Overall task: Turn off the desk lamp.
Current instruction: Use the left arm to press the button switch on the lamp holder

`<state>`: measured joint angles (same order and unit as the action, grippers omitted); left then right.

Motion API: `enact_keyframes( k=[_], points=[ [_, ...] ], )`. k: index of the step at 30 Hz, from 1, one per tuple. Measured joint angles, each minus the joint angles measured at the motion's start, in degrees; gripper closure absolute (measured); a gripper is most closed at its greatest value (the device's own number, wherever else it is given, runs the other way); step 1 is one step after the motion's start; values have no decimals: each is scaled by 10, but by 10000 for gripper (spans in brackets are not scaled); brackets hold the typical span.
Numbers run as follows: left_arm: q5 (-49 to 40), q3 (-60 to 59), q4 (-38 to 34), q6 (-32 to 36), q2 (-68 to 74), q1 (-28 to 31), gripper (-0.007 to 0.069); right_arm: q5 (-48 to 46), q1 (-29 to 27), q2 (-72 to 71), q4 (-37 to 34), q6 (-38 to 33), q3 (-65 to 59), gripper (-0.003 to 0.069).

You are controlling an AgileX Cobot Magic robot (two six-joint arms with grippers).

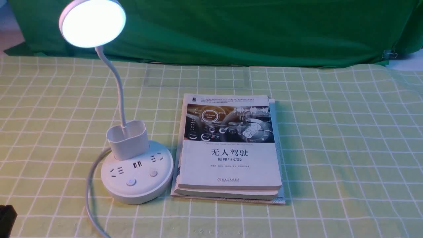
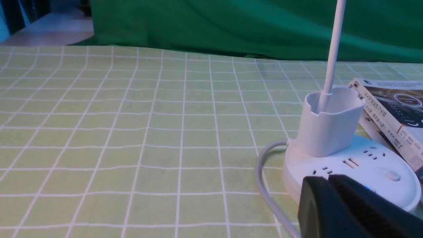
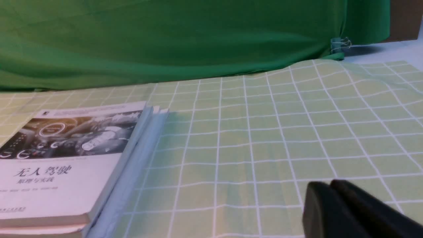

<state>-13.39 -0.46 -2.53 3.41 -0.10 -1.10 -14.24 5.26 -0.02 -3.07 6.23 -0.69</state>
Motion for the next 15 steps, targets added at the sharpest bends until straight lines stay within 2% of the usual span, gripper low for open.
enact_keyframes(
  k=[15],
  points=[
    [4,0,32,16,0,0,622,0,0,0,0,-1,0,629]
  ],
)
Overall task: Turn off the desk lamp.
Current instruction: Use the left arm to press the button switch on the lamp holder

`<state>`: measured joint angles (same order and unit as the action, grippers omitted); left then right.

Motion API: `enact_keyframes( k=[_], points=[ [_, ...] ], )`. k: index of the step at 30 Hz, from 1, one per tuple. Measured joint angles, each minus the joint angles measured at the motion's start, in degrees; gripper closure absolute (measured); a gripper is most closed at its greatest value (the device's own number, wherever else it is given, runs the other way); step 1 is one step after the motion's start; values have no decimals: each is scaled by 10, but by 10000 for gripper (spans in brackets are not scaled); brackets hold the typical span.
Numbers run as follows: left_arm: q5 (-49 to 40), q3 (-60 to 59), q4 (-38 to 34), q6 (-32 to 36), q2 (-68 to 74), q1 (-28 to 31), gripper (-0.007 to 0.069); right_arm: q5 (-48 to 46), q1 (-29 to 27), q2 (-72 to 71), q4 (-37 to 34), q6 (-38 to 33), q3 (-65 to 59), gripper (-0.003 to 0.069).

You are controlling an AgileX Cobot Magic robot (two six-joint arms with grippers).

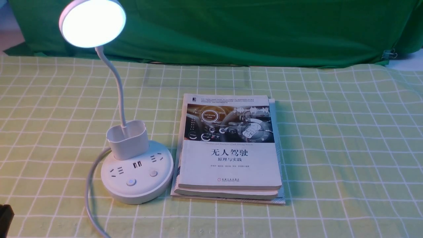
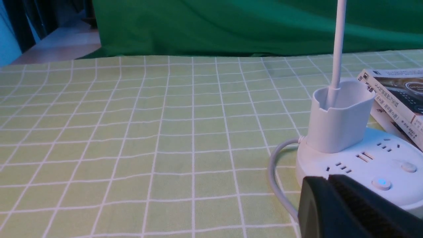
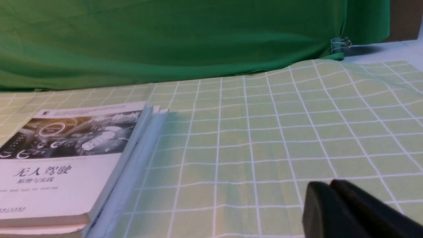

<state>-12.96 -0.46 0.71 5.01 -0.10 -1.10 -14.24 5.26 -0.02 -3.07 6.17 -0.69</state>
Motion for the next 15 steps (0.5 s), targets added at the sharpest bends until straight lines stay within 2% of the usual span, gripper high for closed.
enact_keyframes(
  k=[4,5,7,12,15],
  points=[
    [62,0,-94,-56,0,0,622,0,0,0,0,0,0,629],
    [97,0,-162,-87,0,0,622,0,0,0,0,0,0,629],
    [146,0,-223,-113,0,0,622,0,0,0,0,0,0,629],
    [206,0,-261,-128,0,0,622,0,0,0,0,1,0,629],
    [188,5,-268,-153,1,0,622,0,0,0,0,0,0,629]
  ],
)
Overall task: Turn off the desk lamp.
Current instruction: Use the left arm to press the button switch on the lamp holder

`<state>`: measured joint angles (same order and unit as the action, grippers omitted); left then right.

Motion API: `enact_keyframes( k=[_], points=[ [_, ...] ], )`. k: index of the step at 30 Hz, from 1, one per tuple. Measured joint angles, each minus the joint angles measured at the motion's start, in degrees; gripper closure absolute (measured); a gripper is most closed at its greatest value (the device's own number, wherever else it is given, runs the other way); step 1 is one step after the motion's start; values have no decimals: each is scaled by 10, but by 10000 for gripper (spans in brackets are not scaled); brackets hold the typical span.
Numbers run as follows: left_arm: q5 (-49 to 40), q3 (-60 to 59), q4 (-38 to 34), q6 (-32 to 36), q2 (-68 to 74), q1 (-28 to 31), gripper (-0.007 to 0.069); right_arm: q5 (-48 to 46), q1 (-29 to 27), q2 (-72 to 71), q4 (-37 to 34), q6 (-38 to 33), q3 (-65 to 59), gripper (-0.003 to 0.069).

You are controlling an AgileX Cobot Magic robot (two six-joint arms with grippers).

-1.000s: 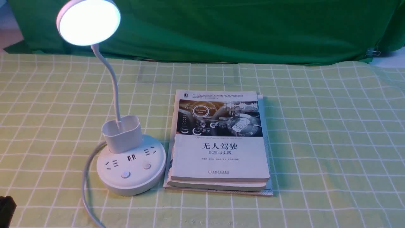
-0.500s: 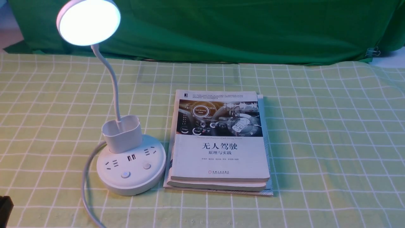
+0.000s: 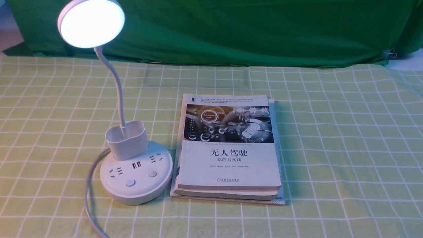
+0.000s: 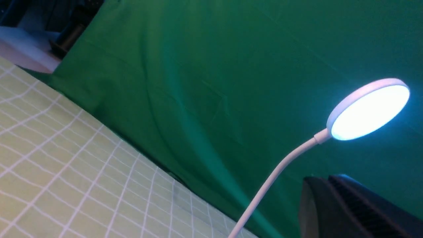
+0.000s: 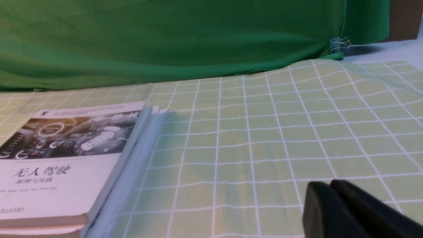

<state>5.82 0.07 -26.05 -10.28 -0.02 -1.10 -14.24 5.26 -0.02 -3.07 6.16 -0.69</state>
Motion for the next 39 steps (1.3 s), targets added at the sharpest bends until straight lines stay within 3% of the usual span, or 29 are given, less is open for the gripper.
enact_keyframes(
  k=[7,12,15,28,39],
  points=[
    [-223,157,68,20,127,0,622,0,0,0,0,1,0,629],
    [-471,320,100,163,349,0,622,0,0,0,0,0,0,629],
    [-540,367,108,183,452,-6,622,0,0,0,0,1,0,629],
    [-583,547,170,184,809,-219,622,0,0,0,0,1,0,629],
    [-606,642,207,184,956,-211,622,0,0,0,0,0,0,629]
  ],
)
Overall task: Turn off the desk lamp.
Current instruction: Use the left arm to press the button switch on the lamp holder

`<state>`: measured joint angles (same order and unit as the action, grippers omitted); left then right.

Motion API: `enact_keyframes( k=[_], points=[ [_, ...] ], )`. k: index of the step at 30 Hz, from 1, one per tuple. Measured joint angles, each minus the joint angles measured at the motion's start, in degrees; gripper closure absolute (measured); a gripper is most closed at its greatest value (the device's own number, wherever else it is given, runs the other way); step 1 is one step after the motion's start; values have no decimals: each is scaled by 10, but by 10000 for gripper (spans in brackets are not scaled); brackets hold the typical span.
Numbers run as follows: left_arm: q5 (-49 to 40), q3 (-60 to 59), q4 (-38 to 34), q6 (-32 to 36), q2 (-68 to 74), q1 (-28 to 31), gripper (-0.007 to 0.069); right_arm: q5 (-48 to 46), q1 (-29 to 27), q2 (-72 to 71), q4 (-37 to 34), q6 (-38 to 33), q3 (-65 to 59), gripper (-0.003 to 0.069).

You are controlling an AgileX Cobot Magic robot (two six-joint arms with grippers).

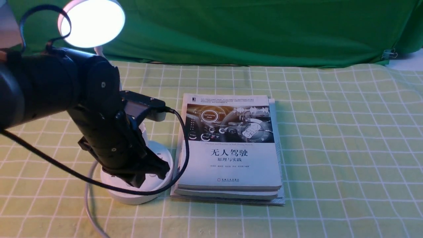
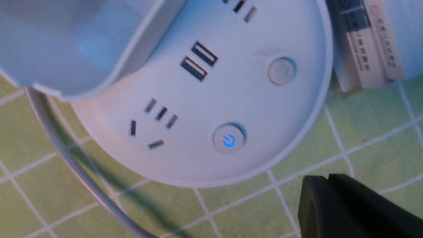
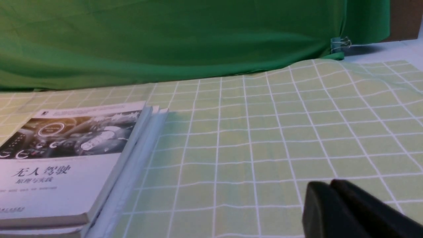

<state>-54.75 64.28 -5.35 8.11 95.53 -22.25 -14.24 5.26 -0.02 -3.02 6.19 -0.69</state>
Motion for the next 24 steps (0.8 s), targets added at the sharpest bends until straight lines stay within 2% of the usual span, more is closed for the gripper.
enact_keyframes(
  k=[8,14,24],
  points=[
    [21,63,5,0,52,0,622,-1,0,0,0,0,0,629],
    [-19,117,9,0,105,-1,622,-1,0,0,0,0,0,629],
    [-27,124,14,-2,125,-3,622,0,0,0,0,0,0,629]
  ],
)
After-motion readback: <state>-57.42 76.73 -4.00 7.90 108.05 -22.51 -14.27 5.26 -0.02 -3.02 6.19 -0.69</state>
